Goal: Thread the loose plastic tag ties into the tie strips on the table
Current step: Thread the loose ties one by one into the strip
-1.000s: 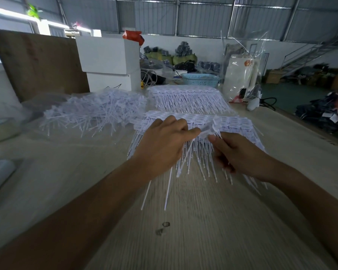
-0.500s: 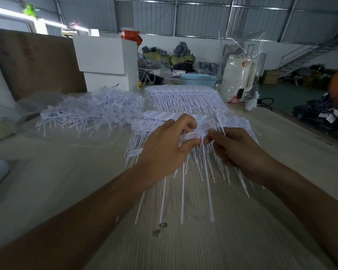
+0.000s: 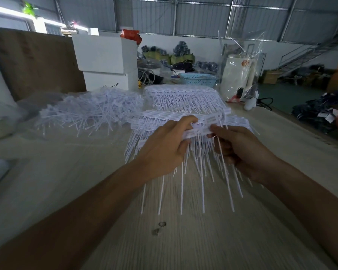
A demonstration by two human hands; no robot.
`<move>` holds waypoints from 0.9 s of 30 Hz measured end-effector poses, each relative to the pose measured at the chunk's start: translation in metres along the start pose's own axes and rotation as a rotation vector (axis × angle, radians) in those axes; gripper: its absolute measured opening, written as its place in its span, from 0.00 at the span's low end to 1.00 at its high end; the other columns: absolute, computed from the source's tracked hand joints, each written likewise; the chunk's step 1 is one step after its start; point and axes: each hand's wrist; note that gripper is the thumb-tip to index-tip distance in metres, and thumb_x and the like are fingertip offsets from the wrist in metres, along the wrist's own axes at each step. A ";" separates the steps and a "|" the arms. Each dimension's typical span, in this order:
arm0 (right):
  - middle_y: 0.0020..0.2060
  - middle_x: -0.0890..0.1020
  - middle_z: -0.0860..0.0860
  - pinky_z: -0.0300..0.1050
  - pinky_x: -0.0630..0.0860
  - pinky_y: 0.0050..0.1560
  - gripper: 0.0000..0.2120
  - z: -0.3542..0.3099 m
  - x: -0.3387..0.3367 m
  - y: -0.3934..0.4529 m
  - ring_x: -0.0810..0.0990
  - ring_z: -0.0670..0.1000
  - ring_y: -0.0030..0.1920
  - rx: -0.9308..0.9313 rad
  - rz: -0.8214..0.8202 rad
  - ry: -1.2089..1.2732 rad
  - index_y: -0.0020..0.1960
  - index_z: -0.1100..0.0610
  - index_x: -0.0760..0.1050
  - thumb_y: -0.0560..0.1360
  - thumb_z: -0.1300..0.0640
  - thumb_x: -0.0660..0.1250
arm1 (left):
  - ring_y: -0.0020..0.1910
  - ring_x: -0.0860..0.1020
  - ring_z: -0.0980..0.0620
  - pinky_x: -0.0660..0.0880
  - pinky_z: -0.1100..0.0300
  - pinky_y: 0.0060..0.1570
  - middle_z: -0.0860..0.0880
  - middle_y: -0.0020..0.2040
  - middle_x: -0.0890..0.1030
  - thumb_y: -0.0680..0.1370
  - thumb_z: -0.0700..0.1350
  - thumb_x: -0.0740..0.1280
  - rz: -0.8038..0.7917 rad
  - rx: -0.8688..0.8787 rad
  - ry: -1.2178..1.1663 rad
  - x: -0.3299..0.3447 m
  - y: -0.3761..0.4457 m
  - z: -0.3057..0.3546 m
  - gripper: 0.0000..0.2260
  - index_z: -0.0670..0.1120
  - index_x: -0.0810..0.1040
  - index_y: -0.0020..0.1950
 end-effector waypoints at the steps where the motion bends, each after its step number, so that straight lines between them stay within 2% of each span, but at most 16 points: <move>1: 0.25 0.61 0.45 0.37 0.58 0.21 0.13 0.001 -0.001 0.000 0.58 0.45 0.24 0.000 -0.013 0.003 0.40 0.55 0.79 0.81 0.53 0.65 | 0.60 0.76 0.48 0.73 0.49 0.58 0.50 0.62 0.79 0.81 0.45 0.67 0.001 -0.016 0.041 0.000 0.000 -0.001 0.18 0.53 0.69 0.70; 4: 0.25 0.60 0.46 0.37 0.57 0.23 0.16 0.005 0.001 0.000 0.57 0.45 0.25 -0.010 -0.080 -0.027 0.36 0.52 0.81 0.82 0.51 0.64 | 0.54 0.77 0.47 0.74 0.48 0.53 0.49 0.55 0.80 0.79 0.50 0.69 0.050 -0.011 0.093 -0.002 0.000 -0.003 0.13 0.52 0.77 0.62; 6: 0.25 0.62 0.45 0.37 0.58 0.24 0.15 0.007 0.003 -0.001 0.59 0.44 0.25 -0.055 -0.098 -0.093 0.43 0.56 0.81 0.82 0.50 0.64 | 0.51 0.78 0.47 0.75 0.47 0.49 0.49 0.51 0.82 0.79 0.47 0.68 0.112 0.037 0.092 -0.003 -0.001 -0.003 0.09 0.49 0.79 0.59; 8: 0.24 0.65 0.43 0.37 0.60 0.25 0.16 0.007 0.002 -0.001 0.61 0.43 0.24 -0.149 -0.074 -0.222 0.45 0.60 0.80 0.82 0.48 0.63 | 0.49 0.79 0.47 0.76 0.48 0.48 0.49 0.50 0.83 0.81 0.45 0.66 0.136 0.088 0.110 -0.004 0.000 -0.004 0.08 0.46 0.80 0.58; 11: 0.22 0.71 0.43 0.37 0.65 0.28 0.18 0.008 0.003 0.000 0.67 0.42 0.24 -0.367 -0.013 -0.504 0.44 0.63 0.79 0.82 0.50 0.62 | 0.46 0.79 0.48 0.76 0.48 0.46 0.50 0.47 0.83 0.83 0.47 0.64 0.107 0.092 0.114 -0.004 0.001 -0.006 0.07 0.47 0.80 0.56; 15: 0.27 0.74 0.46 0.47 0.72 0.37 0.18 0.007 0.003 0.001 0.73 0.47 0.29 -0.472 0.010 -0.631 0.43 0.64 0.80 0.81 0.50 0.63 | 0.43 0.79 0.50 0.76 0.48 0.41 0.50 0.43 0.82 0.83 0.47 0.63 0.083 0.109 0.044 -0.004 0.000 -0.009 0.07 0.47 0.81 0.53; 17: 0.29 0.76 0.52 0.51 0.74 0.40 0.18 0.007 0.003 0.001 0.76 0.52 0.31 -0.498 0.011 -0.638 0.43 0.66 0.79 0.81 0.51 0.63 | 0.43 0.79 0.49 0.76 0.47 0.42 0.51 0.43 0.82 0.84 0.50 0.61 0.068 0.104 0.004 -0.003 0.000 -0.011 0.10 0.48 0.81 0.53; 19: 0.30 0.76 0.53 0.53 0.74 0.41 0.18 0.008 0.002 0.002 0.76 0.53 0.32 -0.515 0.016 -0.639 0.42 0.66 0.78 0.81 0.51 0.64 | 0.45 0.79 0.49 0.76 0.47 0.44 0.51 0.44 0.82 0.83 0.53 0.59 0.061 0.095 -0.008 -0.002 0.001 -0.012 0.13 0.48 0.81 0.53; 25: 0.28 0.73 0.45 0.52 0.74 0.39 0.17 0.011 -0.002 0.006 0.75 0.47 0.31 -0.543 0.023 -0.656 0.40 0.62 0.76 0.81 0.50 0.64 | 0.42 0.82 0.47 0.78 0.47 0.44 0.49 0.42 0.84 0.81 0.43 0.67 0.062 0.054 -0.185 -0.003 0.004 -0.010 0.06 0.45 0.83 0.49; 27: 0.28 0.72 0.45 0.51 0.73 0.39 0.14 0.012 -0.002 0.005 0.73 0.45 0.31 -0.578 0.027 -0.679 0.38 0.55 0.73 0.81 0.52 0.64 | 0.40 0.82 0.48 0.79 0.50 0.44 0.48 0.40 0.84 0.80 0.38 0.67 0.012 0.031 -0.264 -0.006 0.006 -0.010 0.06 0.42 0.84 0.48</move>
Point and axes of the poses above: each hand's wrist, its own y-axis towards the middle knuckle, its own x-axis out of the palm, z = x × y
